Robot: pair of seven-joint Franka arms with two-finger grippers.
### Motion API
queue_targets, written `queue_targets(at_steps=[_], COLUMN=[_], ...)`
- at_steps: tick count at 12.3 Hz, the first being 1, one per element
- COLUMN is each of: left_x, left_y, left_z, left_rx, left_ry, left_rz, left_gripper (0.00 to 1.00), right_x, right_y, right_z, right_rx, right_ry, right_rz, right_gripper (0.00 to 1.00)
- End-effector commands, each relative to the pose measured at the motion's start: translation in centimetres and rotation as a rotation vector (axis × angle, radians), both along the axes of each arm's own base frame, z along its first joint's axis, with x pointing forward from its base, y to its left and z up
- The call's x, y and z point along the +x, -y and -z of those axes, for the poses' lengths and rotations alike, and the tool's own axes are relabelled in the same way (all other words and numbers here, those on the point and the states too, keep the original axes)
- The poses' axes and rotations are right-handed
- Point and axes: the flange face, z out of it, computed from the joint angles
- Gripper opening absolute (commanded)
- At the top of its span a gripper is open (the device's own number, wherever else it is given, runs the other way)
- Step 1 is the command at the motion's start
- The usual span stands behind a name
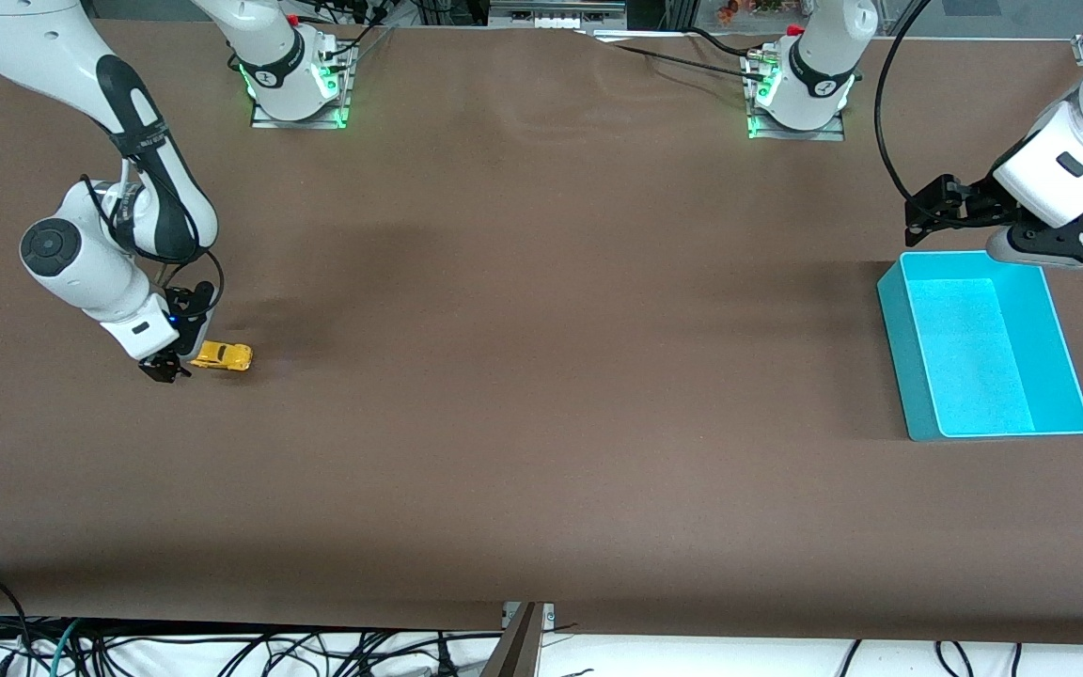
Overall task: Wind and store yellow beetle car
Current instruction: 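Lower the right gripper over the yellow beetle car, then grasp the yellow car with the right gripper and drag it backward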
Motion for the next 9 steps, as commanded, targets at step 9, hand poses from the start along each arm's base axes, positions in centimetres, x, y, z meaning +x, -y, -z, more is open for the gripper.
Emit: queue_targets(at_steps=[9], left_x=[0.2], left_y=[0.1], left_z=[-0.5], left_rx=[0.005], left_ry=[-0.004], left_rz=[0.001], left_gripper=[1.00], right_x=[0.0], right_y=[-1.0], right_z=[1.1], right_rx=[0.011], right_ry=[0.015], right_rz=[-0.050], right_gripper=[0.70])
